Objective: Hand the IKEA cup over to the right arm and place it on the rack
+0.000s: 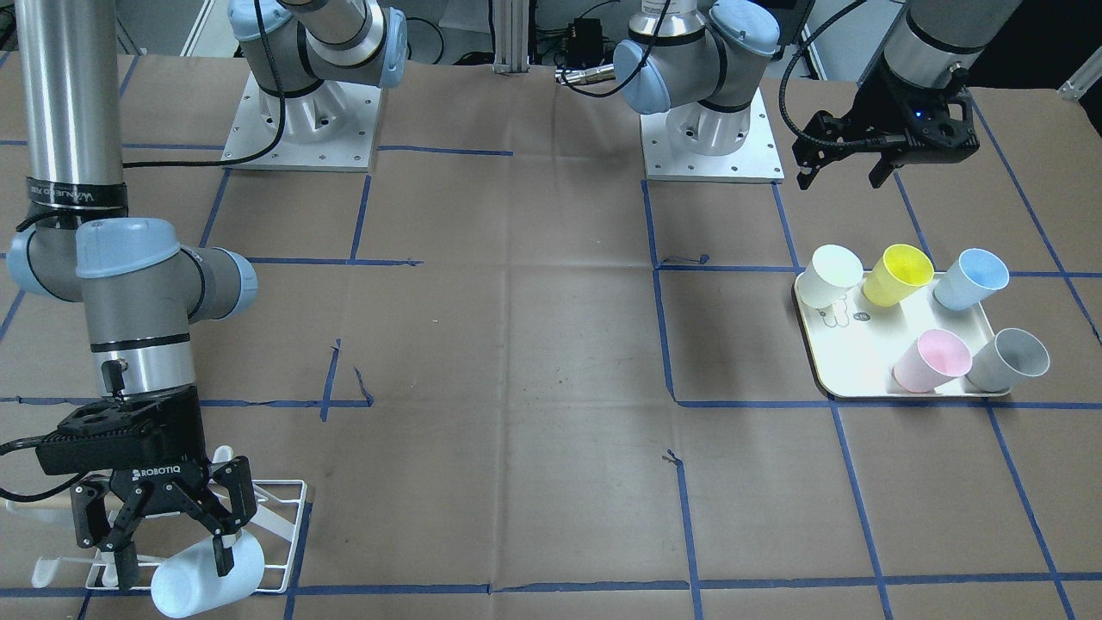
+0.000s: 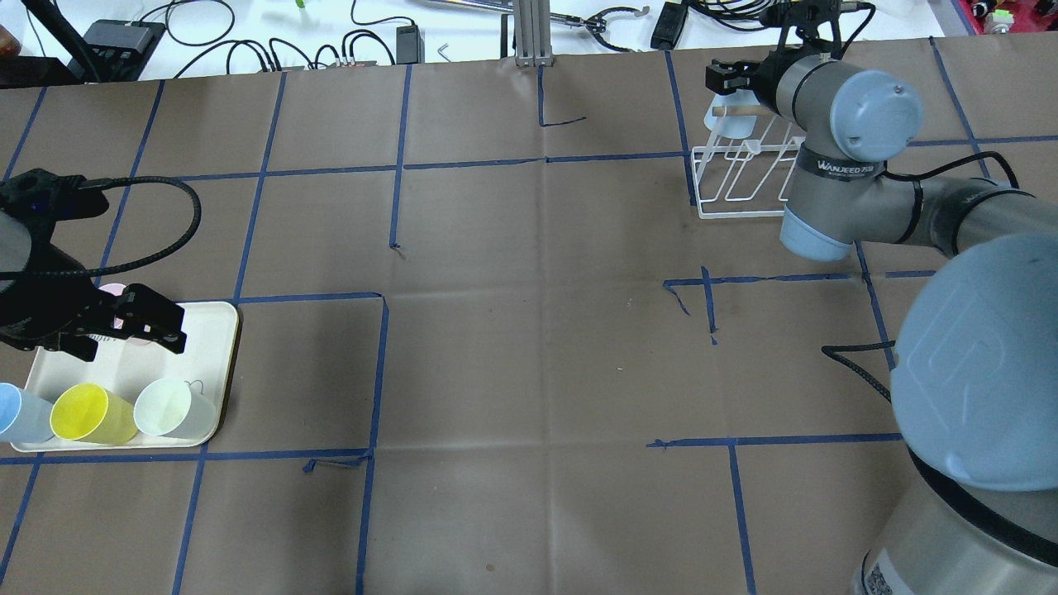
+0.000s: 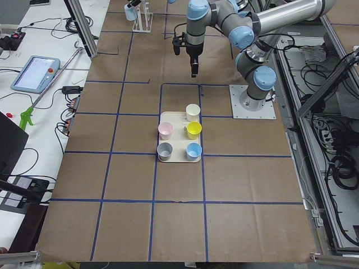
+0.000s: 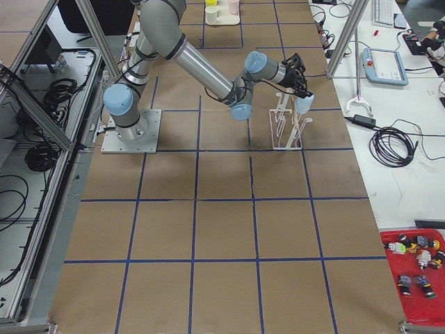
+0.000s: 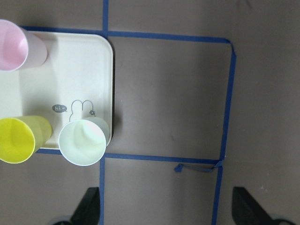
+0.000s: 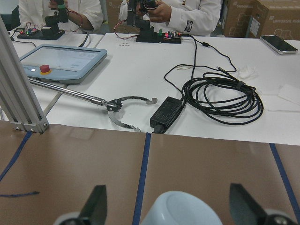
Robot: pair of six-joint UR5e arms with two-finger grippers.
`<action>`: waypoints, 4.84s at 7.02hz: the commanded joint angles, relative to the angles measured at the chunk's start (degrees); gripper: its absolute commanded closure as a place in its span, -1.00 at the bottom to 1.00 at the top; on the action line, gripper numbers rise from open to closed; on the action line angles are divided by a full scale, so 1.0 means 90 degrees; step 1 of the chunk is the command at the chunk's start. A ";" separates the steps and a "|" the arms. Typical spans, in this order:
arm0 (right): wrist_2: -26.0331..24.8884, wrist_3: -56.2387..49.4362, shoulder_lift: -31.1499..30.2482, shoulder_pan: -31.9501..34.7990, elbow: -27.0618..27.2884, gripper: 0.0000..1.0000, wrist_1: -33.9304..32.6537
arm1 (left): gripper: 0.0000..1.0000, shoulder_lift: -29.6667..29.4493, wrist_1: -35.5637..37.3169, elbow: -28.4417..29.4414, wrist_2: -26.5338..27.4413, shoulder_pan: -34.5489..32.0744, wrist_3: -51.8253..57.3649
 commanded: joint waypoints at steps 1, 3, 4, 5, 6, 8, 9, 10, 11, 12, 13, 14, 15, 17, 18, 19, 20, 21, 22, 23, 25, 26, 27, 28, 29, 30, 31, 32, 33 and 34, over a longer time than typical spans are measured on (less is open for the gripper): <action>0.0006 0.0034 -0.0037 -0.0007 -0.0056 -0.99 0.0056 | -0.99 -0.0061 0.0402 -0.0267 -0.0003 0.0536 0.0827; 0.0083 0.0025 -0.0231 0.0003 -0.0270 -0.99 0.0066 | -0.98 -0.0403 0.0656 -0.0287 -0.0003 0.0546 0.0966; 0.0074 0.0015 -0.0406 0.0003 -0.0319 -0.99 0.0085 | -0.98 -0.0666 0.0909 -0.0354 -0.0003 0.0546 0.1151; 0.0016 -0.0062 -0.0572 0.0022 -0.0310 -0.99 0.0395 | -0.98 -0.0920 0.1096 -0.0442 -0.0003 0.0556 0.1152; 0.0015 0.0024 -0.0767 0.0110 -0.0300 -0.99 0.0929 | -0.98 -0.1067 0.1214 -0.0578 -0.0003 0.0556 0.1143; 0.0093 0.0818 -0.1090 0.0770 -0.0194 -0.99 0.0954 | -0.98 -0.1448 0.2185 -0.1133 0.0007 0.0566 0.1172; 0.0113 0.2411 -0.1198 0.1074 0.0029 -0.99 0.0925 | -0.98 -0.1556 0.2423 -0.1320 0.0007 0.0566 0.1162; 0.0123 0.4186 -0.1392 0.1164 0.0273 -0.99 0.0944 | -0.98 -0.1615 0.2493 -0.1457 0.0007 0.0566 0.1153; 0.0132 0.5674 -0.1588 0.1175 0.0537 -0.99 0.0906 | -0.98 -0.1693 0.2513 -0.1497 0.0016 0.0566 0.1152; 0.0239 0.6539 -0.1860 0.1223 0.0801 -0.99 0.0857 | -0.98 -0.1878 0.2552 -0.1488 0.0026 0.0566 0.1133; 0.0520 0.7186 -0.2095 0.1446 0.1006 -0.99 0.0644 | -0.98 -0.1947 0.2707 -0.1497 0.0307 0.0605 0.1114; 0.0533 0.7811 -0.2069 0.1651 0.1279 -0.99 -0.0344 | -0.95 -0.1938 0.2718 -0.1498 0.0338 0.0615 0.1104; 0.0543 0.8581 -0.2059 0.1740 0.1388 -0.99 -0.0702 | -0.68 -0.1948 0.2709 -0.1507 0.0339 0.0615 0.1094; 0.0660 0.9310 -0.2039 0.1878 0.1428 -0.99 -0.0745 | 0.38 -0.1967 0.2631 -0.1507 0.0339 0.0615 0.1065; 0.0650 0.9331 -0.2039 0.1888 0.1428 -0.99 -0.0774 | 0.82 -0.1958 0.2611 -0.1507 0.0329 0.0615 0.0987; 0.0640 0.9457 -0.2039 0.1888 0.1428 -0.99 -0.0784 | 1.00 -0.1967 0.2602 -0.1507 0.0329 0.0615 0.0977; 0.0611 0.9565 -0.2049 0.1878 0.1409 -0.99 -0.0784 | 1.00 -0.1958 0.2611 -0.1498 0.0329 0.0615 0.0996; 0.0601 0.9527 -0.2058 0.1878 0.1399 -1.00 -0.0726 | 1.00 -0.1938 0.2621 -0.1449 0.0348 0.0615 0.1016; 0.0592 0.9469 -0.2020 0.1888 0.1409 -0.99 -0.0687 | 1.00 -0.1822 0.2621 -0.1429 0.0368 0.0615 0.1006; 0.0592 0.9468 -0.2019 0.1878 0.1399 -1.00 -0.0686 | 1.00 -0.1647 0.2621 -0.1333 0.0368 0.0605 0.0987; 0.0592 0.9468 -0.2000 0.1878 0.1409 -1.00 -0.0686 | 1.00 -0.1197 0.1359 -0.0313 0.0300 0.0537 0.0851; 0.0592 0.9468 -0.2010 0.1878 0.1399 -1.00 -0.0677 | 1.00 -0.1263 0.0501 0.0535 0.0280 0.0527 0.0830; 0.0592 0.9468 -0.2010 0.1878 0.1389 -1.00 -0.0676 | 1.00 -0.1312 -0.0117 0.1278 0.0193 0.0517 0.0840; 0.0592 0.9468 -0.2010 0.1878 0.1379 -1.00 -0.0676 | 1.00 -0.1458 -0.0404 0.1798 -0.0059 0.0508 0.0859; 0.0592 0.9468 -0.2019 0.1878 0.1379 -1.00 -0.0676 | 1.00 -0.1624 -0.0416 0.2064 -0.0139 0.0333 0.0918; 0.0592 0.9468 -0.2010 0.1878 0.1389 -1.00 -0.0676 | 1.00 -0.1645 -0.0242 0.2135 -0.0556 0.0071 0.0957; 0.0592 0.9468 -0.2000 0.1878 0.1408 -1.00 -0.0686 | 1.00 -0.1655 0.0369 0.2135 -0.1072 -0.0077 0.1025; 0.0592 0.9468 -0.2000 0.1878 0.1399 -0.99 -0.0677 | 1.00 -0.1684 0.0800 0.2116 -0.1880 -0.0088 0.1113; 0.0592 0.9468 -0.1990 0.1878 0.1399 -1.00 -0.0676 | 1.00 -0.1790 0.1414 0.2058 -0.2632 -0.0088 0.1123; 0.0621 0.9468 -0.2000 0.1878 0.1389 -1.00 -0.0696 | 1.00 -0.2004 0.2145 0.2018 -0.3442 -0.0088 0.1123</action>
